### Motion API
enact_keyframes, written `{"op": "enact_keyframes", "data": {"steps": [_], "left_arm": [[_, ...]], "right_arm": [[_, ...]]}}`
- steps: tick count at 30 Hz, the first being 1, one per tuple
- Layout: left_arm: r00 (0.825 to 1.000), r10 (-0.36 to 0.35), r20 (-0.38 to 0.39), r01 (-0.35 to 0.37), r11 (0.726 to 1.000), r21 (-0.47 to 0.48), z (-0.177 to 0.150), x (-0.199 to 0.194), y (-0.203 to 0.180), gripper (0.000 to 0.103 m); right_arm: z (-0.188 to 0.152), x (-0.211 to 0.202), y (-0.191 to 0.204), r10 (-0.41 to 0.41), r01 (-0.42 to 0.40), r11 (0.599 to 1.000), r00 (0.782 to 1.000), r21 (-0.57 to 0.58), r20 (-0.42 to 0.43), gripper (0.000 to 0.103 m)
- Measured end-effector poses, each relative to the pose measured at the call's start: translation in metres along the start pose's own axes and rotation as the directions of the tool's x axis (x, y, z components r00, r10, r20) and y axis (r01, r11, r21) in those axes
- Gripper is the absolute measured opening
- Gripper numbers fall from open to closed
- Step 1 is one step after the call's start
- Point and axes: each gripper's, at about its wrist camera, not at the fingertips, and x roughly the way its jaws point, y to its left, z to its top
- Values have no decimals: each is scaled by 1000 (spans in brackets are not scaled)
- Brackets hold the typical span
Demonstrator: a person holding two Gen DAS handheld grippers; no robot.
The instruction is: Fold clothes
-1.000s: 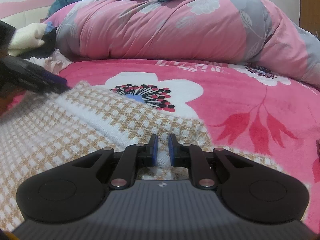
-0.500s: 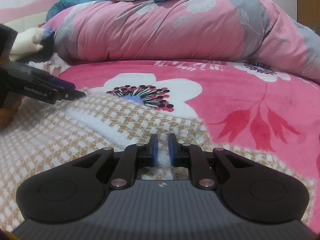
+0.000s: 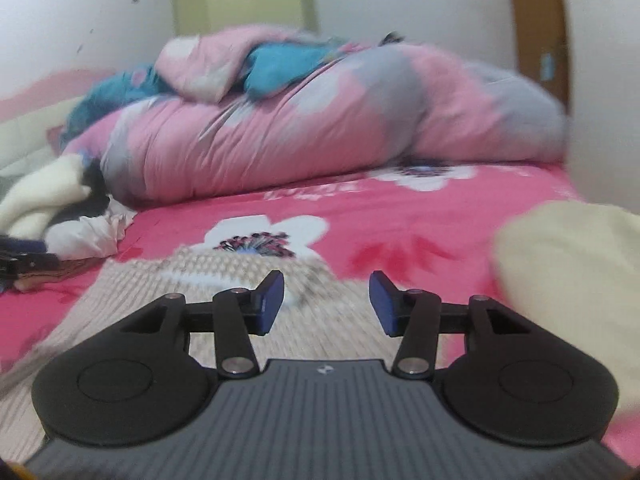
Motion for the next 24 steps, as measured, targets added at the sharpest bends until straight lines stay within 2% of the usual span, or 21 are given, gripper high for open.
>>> {"op": "enact_keyframes", "data": {"steps": [2,5,8,12,15,18,22,24], "left_arm": [[999,-38,-18,38,999,-13,-24,-23,-7,78],[994,-89,-66,88,996,-12,-64,-49,-21,78],[989,-102,-110,99,995,-29,-101,-67,-31,78],[988,-96,-122,79,987,-138,-130,-92,-19,78],[984,-119,-132,88,971,-224,-147,-112,-1,78],[983,-108,-151,67,964,-258,-160,-135,5,78],[968,-182,-171,132,955,-267,-175,-164,3,79],[959,-207,-192,149,949,-278,-185,-173,2,79]], "right_arm": [[-25,-43,-3,-25,26,999,1000,34,-17,47],[-72,-96,6,-5,10,996,999,90,-52,47],[-109,-129,19,-19,25,993,998,118,-55,46],[-145,-161,22,-38,48,978,998,204,-52,46],[-159,-182,9,-14,28,948,999,316,-46,47],[-175,-203,0,2,21,919,998,394,-58,48],[-196,-229,-8,57,-18,859,997,512,-60,51],[-205,-239,-8,92,-55,831,995,553,-40,57]]}}
